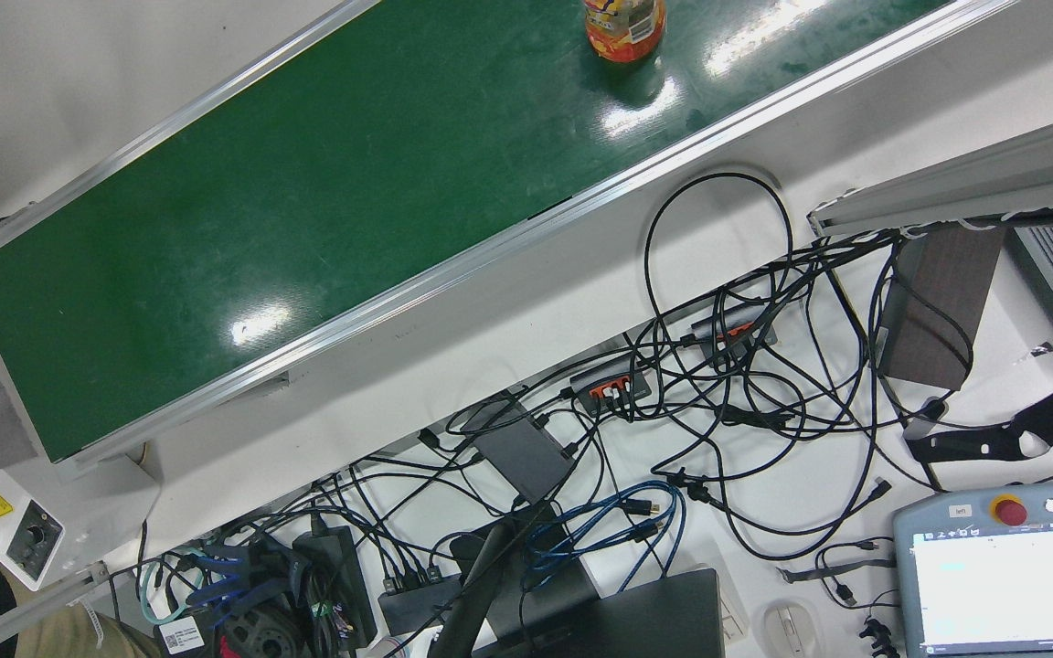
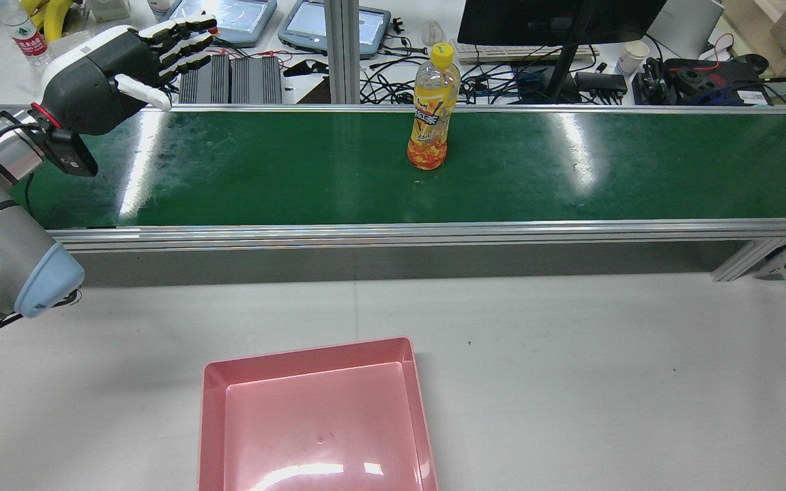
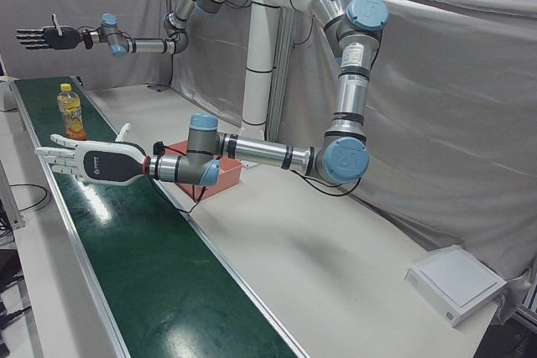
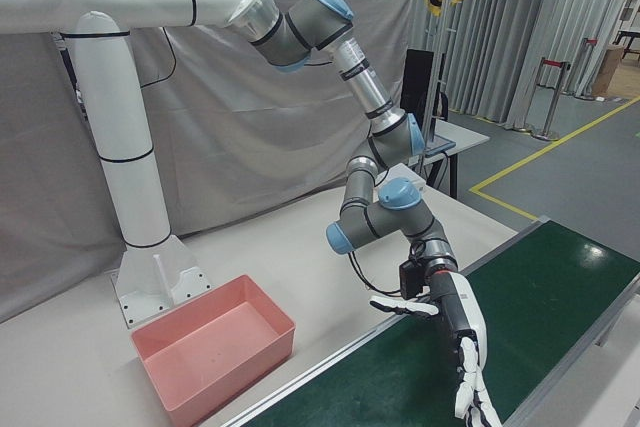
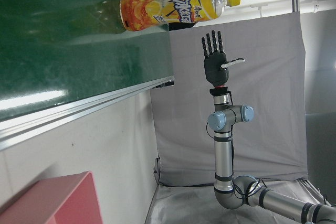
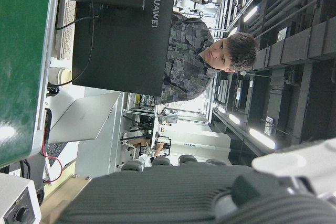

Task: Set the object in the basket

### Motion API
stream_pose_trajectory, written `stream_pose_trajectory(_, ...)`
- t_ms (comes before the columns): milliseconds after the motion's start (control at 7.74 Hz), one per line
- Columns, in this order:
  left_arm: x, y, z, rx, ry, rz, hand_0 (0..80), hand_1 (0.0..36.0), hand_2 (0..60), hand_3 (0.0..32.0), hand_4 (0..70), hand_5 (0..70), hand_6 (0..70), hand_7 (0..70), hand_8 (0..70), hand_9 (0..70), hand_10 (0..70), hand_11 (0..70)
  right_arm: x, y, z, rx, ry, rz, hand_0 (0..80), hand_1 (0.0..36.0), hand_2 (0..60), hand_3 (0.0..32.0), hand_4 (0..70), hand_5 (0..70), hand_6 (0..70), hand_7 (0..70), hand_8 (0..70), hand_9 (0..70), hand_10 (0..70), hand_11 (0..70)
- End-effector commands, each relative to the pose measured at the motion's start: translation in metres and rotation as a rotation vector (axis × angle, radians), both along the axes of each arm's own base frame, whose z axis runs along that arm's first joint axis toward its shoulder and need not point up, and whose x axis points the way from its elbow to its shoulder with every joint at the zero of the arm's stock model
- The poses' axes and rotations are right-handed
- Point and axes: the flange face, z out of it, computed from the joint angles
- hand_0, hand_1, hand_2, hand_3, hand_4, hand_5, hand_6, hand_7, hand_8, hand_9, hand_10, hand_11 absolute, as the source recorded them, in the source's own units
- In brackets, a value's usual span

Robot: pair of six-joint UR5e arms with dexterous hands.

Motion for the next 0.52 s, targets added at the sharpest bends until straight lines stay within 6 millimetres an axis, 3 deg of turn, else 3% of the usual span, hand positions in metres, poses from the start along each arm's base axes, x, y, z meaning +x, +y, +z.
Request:
stream_pose_trajectory(0,0.0002,-0.0001,-0.0007,0.001,0.001,0.000,53.6,7.6,0.0,1.2,14.4,14.6,1.1,0.0,7.3,8.1,5.9,9.8,0.0005,0.0002,0.0000,0.000,0.000,0.001,0.0,0.0,0.0,0.0,0.0,0.0,0.0,0.0,0.0,0.0,0.0,0.0)
stream_pose_trajectory(388,0.0012,0.0003,-0.0007,0.001,0.001,0.002,54.3,7.7,0.0,1.2,14.7,14.3,1.1,0.0,7.3,8.1,6.0,10.1,-0.0002,-0.0001,0.0000,0.000,0.000,0.000,0.0,0.0,0.0,0.0,0.0,0.0,0.0,0.0,0.0,0.0,0.0,0.0)
